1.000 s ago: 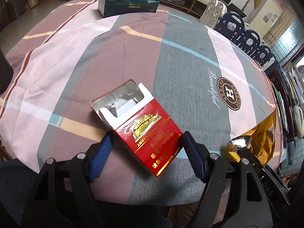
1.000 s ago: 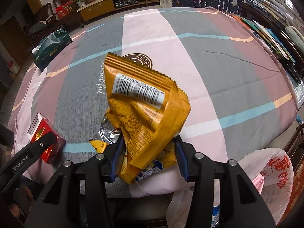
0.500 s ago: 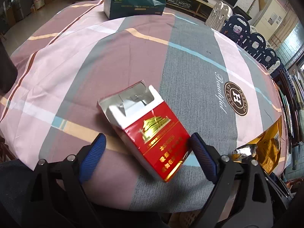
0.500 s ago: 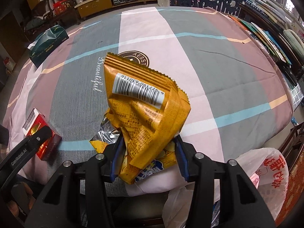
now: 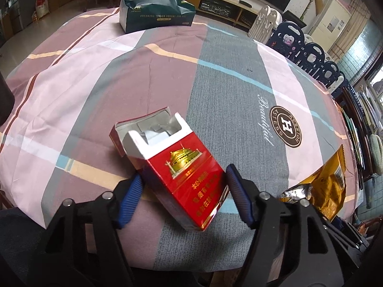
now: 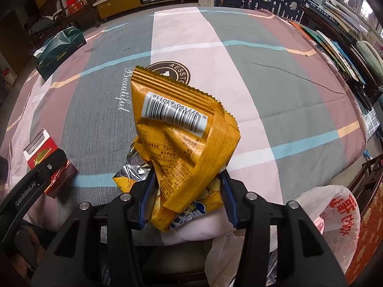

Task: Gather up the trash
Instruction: 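Grasp the red cigarette box with the left gripper while the right holds the chip bag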

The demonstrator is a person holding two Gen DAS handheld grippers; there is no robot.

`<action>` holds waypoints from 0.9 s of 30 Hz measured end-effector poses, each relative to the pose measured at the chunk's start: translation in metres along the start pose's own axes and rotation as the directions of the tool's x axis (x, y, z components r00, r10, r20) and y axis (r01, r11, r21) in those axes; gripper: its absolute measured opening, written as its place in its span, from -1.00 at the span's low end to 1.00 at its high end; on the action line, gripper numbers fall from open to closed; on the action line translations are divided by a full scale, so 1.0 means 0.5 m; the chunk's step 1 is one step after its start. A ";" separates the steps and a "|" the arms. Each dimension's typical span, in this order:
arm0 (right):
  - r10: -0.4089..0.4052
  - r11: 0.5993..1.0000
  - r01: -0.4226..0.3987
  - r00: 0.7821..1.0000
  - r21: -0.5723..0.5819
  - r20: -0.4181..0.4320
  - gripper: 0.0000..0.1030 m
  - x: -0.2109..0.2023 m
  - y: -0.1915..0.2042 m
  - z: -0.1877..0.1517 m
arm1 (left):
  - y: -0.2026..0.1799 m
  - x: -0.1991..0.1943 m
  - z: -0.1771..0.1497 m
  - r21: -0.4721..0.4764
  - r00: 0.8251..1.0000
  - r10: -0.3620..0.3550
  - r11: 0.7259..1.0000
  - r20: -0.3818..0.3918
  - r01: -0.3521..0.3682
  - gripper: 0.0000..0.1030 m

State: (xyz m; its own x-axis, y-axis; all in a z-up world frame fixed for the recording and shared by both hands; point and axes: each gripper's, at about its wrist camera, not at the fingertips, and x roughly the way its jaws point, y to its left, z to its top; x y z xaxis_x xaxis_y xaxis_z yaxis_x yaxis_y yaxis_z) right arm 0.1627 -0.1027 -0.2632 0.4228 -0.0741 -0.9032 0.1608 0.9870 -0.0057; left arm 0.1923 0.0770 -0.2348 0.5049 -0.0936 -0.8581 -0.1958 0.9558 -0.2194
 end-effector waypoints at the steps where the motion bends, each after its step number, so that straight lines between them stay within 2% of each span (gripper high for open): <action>1: 0.000 1.000 0.000 1.000 -0.001 -0.001 -0.04 0.000 0.001 0.000 | 0.001 -0.001 0.001 -0.003 1.000 -0.010 1.000 0.002 0.010 0.22; 6: 0.003 1.000 -0.003 1.000 -0.005 -0.001 -0.03 -0.002 0.005 -0.001 | 0.009 -0.007 0.001 -0.026 1.000 -0.027 0.999 0.003 0.027 0.18; 9: 0.003 1.000 -0.003 1.000 -0.005 -0.001 -0.03 -0.001 0.005 -0.001 | 0.018 -0.007 0.003 -0.055 0.999 -0.051 0.997 -0.006 0.050 0.41; 14: 0.006 1.000 -0.006 1.000 -0.003 0.000 -0.03 -0.002 0.005 0.000 | 0.014 -0.006 0.004 -0.050 0.997 -0.073 0.996 -0.008 0.072 0.61; 21: -0.035 0.999 0.035 0.999 -0.008 0.024 -0.02 -0.011 0.002 0.004 | -0.010 0.019 -0.001 0.013 0.998 -0.018 1.000 -0.060 0.018 0.64; 24: -0.034 0.999 0.034 0.999 -0.009 0.029 -0.02 -0.014 0.001 0.006 | -0.018 0.022 -0.004 0.039 0.998 0.005 0.999 -0.059 -0.003 0.63; 27: -0.031 0.999 0.031 0.999 -0.008 0.023 -0.02 -0.011 0.000 0.004 | -0.013 0.018 -0.004 0.031 0.999 -0.006 0.999 -0.051 0.007 0.49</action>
State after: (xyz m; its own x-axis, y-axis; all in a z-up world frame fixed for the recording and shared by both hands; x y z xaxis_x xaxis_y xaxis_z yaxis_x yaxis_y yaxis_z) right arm 0.1623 -0.1024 -0.2572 0.4376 -0.1078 -0.8927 0.1672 0.9852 -0.0371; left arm 0.1966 0.0691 -0.2421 0.4624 -0.1132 -0.8794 -0.1656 0.9634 -0.2110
